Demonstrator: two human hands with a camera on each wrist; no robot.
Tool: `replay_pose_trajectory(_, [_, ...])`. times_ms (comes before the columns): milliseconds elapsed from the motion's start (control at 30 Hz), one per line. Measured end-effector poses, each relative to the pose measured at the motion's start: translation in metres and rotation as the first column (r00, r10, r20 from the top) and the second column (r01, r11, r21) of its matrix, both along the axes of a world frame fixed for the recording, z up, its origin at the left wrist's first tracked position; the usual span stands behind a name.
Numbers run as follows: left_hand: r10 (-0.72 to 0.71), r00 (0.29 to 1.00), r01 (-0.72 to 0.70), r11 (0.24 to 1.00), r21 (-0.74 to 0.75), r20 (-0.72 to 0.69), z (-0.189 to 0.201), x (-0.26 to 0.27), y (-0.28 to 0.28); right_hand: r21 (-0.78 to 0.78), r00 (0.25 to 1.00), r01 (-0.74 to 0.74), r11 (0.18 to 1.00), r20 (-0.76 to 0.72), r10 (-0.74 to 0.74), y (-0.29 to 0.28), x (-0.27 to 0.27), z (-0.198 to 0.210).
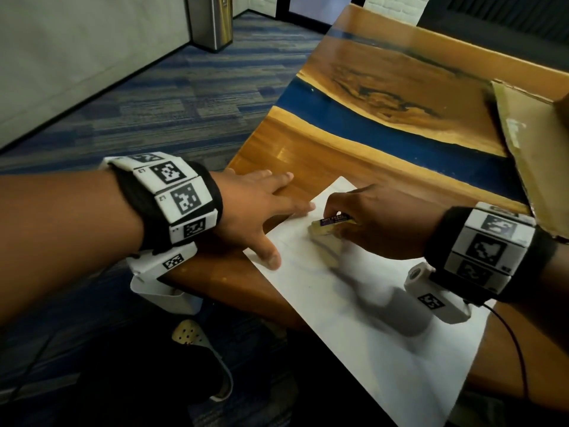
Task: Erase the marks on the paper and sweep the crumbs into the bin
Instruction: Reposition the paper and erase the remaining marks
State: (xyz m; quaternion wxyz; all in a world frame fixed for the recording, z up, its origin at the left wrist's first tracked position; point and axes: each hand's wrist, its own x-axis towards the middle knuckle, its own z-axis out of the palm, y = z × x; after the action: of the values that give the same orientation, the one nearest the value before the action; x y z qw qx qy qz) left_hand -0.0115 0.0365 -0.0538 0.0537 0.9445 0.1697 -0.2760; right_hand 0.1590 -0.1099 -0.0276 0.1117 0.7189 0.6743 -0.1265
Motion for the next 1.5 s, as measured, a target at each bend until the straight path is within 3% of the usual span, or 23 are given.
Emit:
replay_pose_trajectory(133, [0.005, 0.999, -0.005, 1.000, 0.002, -0.053, 0.001, 0.004, 0.005, 0.004, 1.000, -0.013, 1.000, 0.003, 0.013, 0.000, -0.007, 0.002])
replay_pose_trajectory(267, [-0.007, 0.998, 0.007, 1.000, 0.001, -0.063, 0.002, 0.004, 0.007, -0.078, 0.968, -0.175, 0.981, -0.194, 0.158, -0.006, -0.025, 0.003])
replay_pose_trajectory(433, [-0.013, 0.998, 0.014, 1.000, 0.018, -0.066, 0.000, 0.006, 0.009, 0.000, 1.000, -0.026, 1.000, -0.018, 0.026, 0.010, -0.007, 0.004])
replay_pose_trajectory(567, [-0.011, 0.997, 0.014, 0.999, 0.030, -0.078, 0.000, 0.006, 0.009, -0.058, 0.963, -0.223, 0.973, -0.165, 0.211, -0.001, -0.023, -0.003])
replay_pose_trajectory(700, [-0.012, 0.996, 0.015, 0.999, 0.036, -0.083, 0.001, 0.008, 0.008, -0.013, 0.999, -0.014, 1.000, -0.044, 0.014, 0.009, -0.007, 0.003])
replay_pose_trajectory(833, [-0.009, 0.997, 0.011, 1.000, 0.018, -0.081, 0.001, 0.007, 0.010, -0.040, 0.968, -0.196, 0.980, -0.167, 0.187, 0.002, -0.030, -0.008])
replay_pose_trajectory(967, [-0.011, 0.996, 0.014, 0.999, 0.038, -0.085, 0.001, 0.008, 0.009, 0.013, 0.999, -0.004, 1.000, -0.041, 0.004, 0.012, -0.016, -0.004])
replay_pose_trajectory(1100, [-0.024, 0.996, 0.027, 0.999, 0.027, -0.090, 0.001, 0.007, 0.010, -0.002, 0.982, -0.130, 0.992, -0.141, 0.128, 0.007, -0.027, -0.013])
replay_pose_trajectory(1233, [-0.012, 0.995, 0.016, 0.999, 0.038, -0.094, 0.000, 0.008, 0.009, 0.017, 1.000, 0.000, 1.000, -0.027, 0.000, 0.014, -0.016, -0.006])
replay_pose_trajectory(1367, [-0.012, 0.995, 0.013, 1.000, 0.017, -0.097, 0.000, 0.008, 0.011, -0.007, 0.967, -0.201, 0.980, -0.164, 0.197, 0.001, -0.037, -0.013])
replay_pose_trajectory(1500, [-0.009, 0.994, 0.012, 0.999, 0.029, -0.109, 0.001, 0.010, 0.009, 0.016, 1.000, 0.004, 1.000, 0.012, -0.004, 0.011, -0.010, -0.004])
